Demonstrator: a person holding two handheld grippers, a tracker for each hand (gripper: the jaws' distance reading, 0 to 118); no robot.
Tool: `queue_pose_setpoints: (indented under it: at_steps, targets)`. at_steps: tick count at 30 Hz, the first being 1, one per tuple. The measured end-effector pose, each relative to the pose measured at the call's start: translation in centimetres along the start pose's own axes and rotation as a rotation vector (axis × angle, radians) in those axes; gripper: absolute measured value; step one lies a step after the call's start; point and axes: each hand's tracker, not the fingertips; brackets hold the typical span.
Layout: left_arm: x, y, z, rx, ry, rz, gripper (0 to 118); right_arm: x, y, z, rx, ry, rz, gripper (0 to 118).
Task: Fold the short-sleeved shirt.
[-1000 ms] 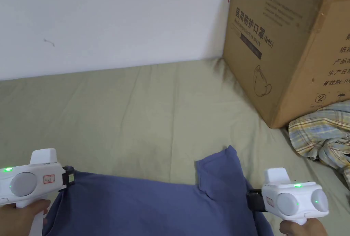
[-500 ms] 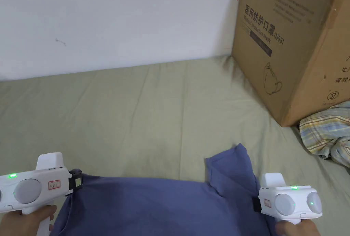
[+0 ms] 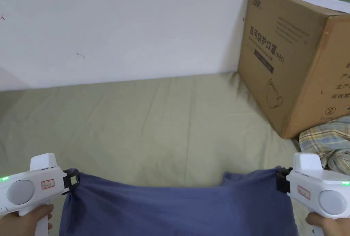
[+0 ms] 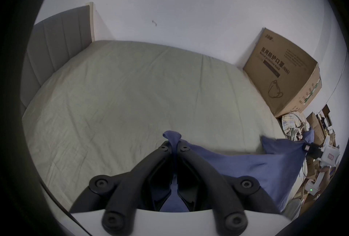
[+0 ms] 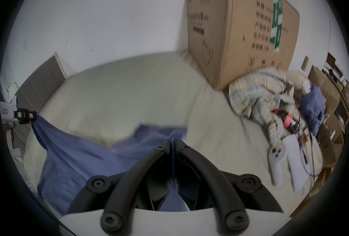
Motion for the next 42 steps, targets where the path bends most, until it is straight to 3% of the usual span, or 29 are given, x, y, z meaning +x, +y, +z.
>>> queue_pose_setpoints:
  at_steps: [11,18,23,34,42]
  targets:
    - [-2.1,7.9,10.8,0.268,0.026,-0.004,1,-4.4,12.5,10.2,0.347,0.047,0.079,3]
    - [-1.9,15.8,17.8,0.447,0.093,-0.072,1,-7.0,20.9,13.0,0.515,0.084,0.111,3]
    - [0.2,20.9,21.2,0.542,0.123,-0.097,1,-7.4,27.1,13.7,0.626,0.094,0.087,3]
    - [1.9,29.9,20.5,0.666,0.158,-0.092,1,-6.5,36.8,13.2,0.724,0.079,0.071,3]
    - [3.1,30.7,13.4,0.626,0.164,-0.093,1,-5.2,35.2,6.7,0.664,0.039,0.078,3]
